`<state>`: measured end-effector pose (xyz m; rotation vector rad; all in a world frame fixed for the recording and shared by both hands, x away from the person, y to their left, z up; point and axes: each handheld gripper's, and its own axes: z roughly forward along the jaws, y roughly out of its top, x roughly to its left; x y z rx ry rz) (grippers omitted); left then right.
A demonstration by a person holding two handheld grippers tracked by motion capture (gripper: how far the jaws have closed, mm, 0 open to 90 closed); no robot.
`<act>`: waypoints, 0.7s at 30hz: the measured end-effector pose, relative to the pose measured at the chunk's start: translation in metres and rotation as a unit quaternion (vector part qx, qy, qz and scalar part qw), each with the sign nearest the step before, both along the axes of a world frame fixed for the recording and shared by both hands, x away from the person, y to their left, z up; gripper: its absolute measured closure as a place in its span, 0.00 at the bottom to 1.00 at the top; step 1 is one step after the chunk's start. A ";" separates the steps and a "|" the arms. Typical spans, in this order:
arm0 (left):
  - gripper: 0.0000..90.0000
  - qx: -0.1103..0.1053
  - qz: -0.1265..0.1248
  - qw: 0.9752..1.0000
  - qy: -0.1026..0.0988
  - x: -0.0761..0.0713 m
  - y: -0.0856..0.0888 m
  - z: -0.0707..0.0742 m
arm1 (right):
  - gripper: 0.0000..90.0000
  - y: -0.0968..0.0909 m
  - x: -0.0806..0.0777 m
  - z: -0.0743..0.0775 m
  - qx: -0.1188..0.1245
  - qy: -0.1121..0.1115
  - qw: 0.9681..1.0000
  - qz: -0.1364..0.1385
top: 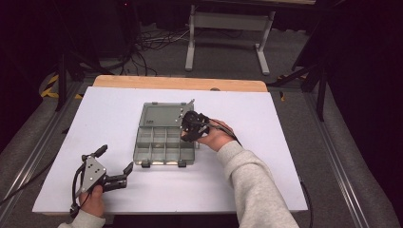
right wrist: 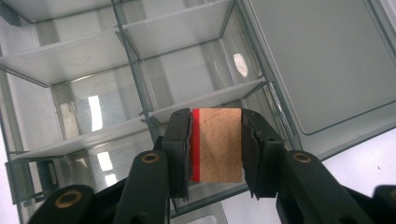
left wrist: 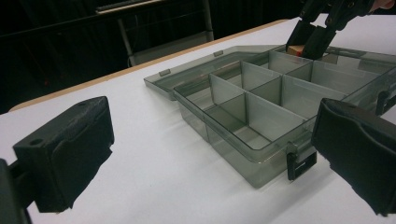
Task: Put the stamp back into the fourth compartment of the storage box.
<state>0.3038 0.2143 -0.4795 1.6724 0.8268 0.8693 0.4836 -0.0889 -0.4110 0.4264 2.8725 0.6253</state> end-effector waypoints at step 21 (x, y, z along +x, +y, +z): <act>0.00 0.000 0.000 1.000 0.000 0.000 0.000 0.000 | 0.66 0.000 0.001 -0.002 0.001 0.002 1.000 -0.004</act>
